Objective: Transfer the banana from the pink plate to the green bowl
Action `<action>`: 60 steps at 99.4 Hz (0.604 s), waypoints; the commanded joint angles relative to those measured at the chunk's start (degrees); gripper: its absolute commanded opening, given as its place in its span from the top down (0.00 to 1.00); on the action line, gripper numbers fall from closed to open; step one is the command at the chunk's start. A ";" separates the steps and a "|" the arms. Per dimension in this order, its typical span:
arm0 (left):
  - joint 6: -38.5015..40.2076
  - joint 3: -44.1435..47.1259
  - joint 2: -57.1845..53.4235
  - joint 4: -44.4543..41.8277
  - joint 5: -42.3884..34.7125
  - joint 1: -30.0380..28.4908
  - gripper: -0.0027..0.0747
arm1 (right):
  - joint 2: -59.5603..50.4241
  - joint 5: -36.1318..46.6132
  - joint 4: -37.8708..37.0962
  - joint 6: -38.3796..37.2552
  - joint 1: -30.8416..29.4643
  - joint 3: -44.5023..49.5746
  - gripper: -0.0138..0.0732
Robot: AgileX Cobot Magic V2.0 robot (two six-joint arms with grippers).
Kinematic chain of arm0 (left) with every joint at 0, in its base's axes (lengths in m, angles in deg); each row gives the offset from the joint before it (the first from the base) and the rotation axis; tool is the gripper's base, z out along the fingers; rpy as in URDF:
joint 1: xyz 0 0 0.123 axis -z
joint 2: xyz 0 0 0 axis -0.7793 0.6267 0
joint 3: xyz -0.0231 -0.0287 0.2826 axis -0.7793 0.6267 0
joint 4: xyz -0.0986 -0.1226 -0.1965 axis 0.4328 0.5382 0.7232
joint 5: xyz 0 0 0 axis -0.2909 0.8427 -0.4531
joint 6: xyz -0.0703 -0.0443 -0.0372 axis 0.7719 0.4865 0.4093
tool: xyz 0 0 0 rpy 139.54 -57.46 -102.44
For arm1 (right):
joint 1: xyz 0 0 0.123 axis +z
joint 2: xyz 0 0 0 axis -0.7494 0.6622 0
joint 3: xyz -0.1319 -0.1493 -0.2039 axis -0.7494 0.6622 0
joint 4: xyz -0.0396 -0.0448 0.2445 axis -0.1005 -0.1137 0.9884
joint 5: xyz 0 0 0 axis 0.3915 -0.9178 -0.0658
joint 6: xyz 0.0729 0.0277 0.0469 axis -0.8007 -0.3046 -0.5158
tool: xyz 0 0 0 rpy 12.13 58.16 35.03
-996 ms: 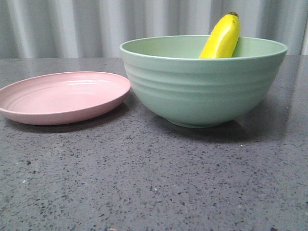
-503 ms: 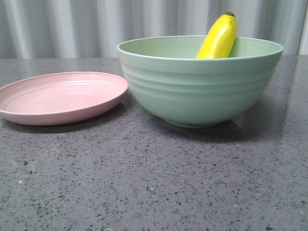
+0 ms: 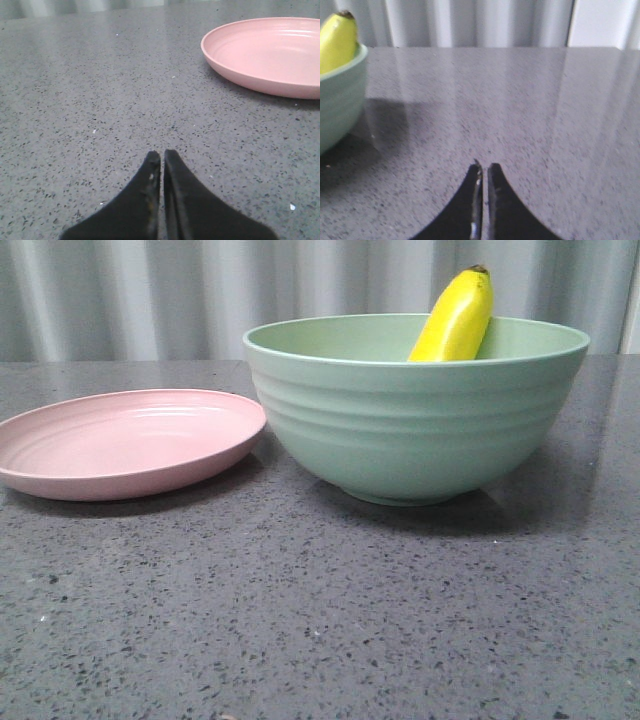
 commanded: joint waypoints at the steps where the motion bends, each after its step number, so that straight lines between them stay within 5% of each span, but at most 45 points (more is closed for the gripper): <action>1: 0.04 0.57 -1.62 0.59 -4.08 0.03 0.99 | -1.77 4.80 -0.83 -2.19 -1.25 1.16 0.91; 60: 0.04 0.57 -1.62 0.59 -4.08 0.03 0.99 | -10.79 -15.51 -5.66 -2.40 -2.72 1.25 0.91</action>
